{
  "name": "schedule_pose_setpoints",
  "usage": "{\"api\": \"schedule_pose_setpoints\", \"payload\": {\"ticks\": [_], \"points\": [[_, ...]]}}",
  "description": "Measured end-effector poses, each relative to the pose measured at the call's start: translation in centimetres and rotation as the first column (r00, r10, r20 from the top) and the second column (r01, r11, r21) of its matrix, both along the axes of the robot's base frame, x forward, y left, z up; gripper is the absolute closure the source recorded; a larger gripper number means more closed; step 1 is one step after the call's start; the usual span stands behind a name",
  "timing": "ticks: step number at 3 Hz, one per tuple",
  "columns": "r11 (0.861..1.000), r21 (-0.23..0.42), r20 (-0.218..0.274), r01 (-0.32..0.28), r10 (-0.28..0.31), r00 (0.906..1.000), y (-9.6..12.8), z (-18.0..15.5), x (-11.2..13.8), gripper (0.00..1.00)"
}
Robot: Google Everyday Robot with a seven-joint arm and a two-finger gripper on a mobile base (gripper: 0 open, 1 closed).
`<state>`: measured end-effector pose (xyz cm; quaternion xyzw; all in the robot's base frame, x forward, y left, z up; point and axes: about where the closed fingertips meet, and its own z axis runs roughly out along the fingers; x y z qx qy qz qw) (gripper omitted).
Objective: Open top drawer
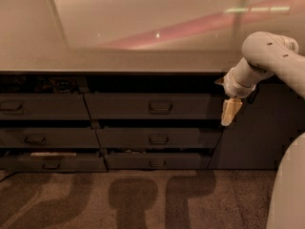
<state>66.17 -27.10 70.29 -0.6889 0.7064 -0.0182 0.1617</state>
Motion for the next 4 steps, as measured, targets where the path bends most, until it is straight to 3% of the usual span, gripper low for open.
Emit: {"api": "schedule_pose_setpoints", "payload": {"ticks": [1, 2, 3, 4], "points": [[1.000, -0.007, 0.033, 0.019, -0.018, 0.9993, -0.2, -0.8, -1.2, 0.00], [0.992, -0.052, 0.146, 0.111, -0.103, 0.9839, -0.8, -2.9, -4.1, 0.00], [0.993, -0.051, 0.146, 0.109, -0.101, 0.9842, -0.8, -2.9, -4.1, 0.00], [0.997, -0.006, 0.128, 0.078, -0.077, 0.9888, -0.7, -2.9, -3.9, 0.00]]}}
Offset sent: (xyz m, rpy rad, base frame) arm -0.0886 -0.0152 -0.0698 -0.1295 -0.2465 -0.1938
